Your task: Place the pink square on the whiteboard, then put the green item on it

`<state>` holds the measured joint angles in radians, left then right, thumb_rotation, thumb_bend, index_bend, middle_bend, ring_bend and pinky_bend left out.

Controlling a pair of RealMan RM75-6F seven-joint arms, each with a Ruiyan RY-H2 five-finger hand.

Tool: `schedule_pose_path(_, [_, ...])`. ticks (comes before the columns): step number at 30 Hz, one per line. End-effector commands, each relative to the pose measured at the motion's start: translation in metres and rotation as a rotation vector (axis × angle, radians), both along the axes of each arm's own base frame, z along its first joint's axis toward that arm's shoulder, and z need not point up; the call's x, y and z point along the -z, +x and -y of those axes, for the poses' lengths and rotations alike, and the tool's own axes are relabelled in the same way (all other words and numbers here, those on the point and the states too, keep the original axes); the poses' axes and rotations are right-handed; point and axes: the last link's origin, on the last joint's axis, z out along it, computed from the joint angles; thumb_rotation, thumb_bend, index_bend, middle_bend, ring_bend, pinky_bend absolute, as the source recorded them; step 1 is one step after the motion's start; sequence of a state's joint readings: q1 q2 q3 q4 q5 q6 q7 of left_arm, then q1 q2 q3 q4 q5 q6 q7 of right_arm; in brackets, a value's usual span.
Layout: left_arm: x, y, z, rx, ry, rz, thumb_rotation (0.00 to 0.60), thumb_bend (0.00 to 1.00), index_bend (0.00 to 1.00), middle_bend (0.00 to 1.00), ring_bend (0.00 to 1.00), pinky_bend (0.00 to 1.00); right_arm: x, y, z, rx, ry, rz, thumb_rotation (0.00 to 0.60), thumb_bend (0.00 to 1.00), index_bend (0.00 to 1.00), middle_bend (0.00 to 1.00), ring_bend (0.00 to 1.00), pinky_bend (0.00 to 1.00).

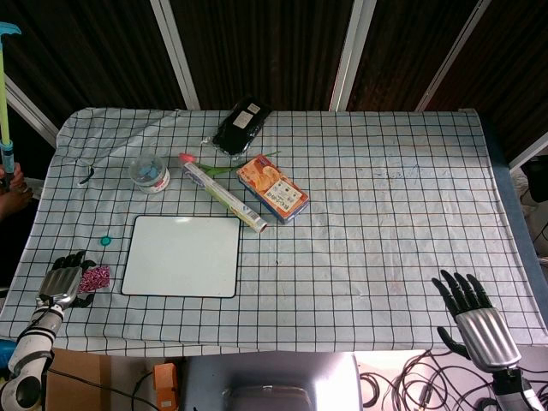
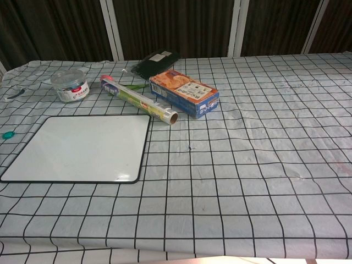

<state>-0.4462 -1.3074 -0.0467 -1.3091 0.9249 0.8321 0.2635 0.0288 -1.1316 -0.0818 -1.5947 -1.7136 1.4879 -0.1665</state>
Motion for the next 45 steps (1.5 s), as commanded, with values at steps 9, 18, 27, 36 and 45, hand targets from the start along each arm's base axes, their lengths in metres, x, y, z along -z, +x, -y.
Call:
schedule_pose_path(9, [0.005, 0.0, -0.003, 0.004, -0.003, 0.005, 0.6, 0.31, 0.25, 0.0, 0.0, 0.0, 0.002, 0.001, 0.001, -0.003, 0.008, -0.002, 0.6, 0.25, 0.0, 0.0, 0.0, 0.05])
schedule_pose_path(18, [0.005, -0.003, -0.008, 0.0, 0.01, 0.009, 0.6, 0.31, 0.33, 0.0, 0.0, 0.0, 0.001, 0.001, 0.001, -0.001, 0.004, -0.001, 0.6, 0.26, 0.0, 0.0, 0.0, 0.05])
schedule_pose_path(27, [0.003, -0.006, -0.012, 0.0, 0.023, 0.014, 0.6, 0.31, 0.43, 0.02, 0.0, 0.0, 0.002, 0.001, 0.001, 0.0, 0.002, -0.002, 0.6, 0.25, 0.0, 0.0, 0.0, 0.05])
schedule_pose_path(36, [-0.003, -0.003, -0.011, 0.019, 0.042, 0.025, 0.6, 0.31, 0.44, 0.02, 0.0, 0.0, 0.002, 0.001, 0.001, 0.0, 0.004, -0.002, 0.6, 0.25, 0.0, 0.0, 0.0, 0.05])
schedule_pose_path(45, [-0.022, 0.034, -0.014, 0.104, 0.107, 0.145, 0.6, 0.31, 0.44, 0.03, 0.0, 0.0, 0.003, 0.002, 0.0, -0.004, 0.013, -0.005, 0.6, 0.26, 0.0, 0.0, 0.0, 0.05])
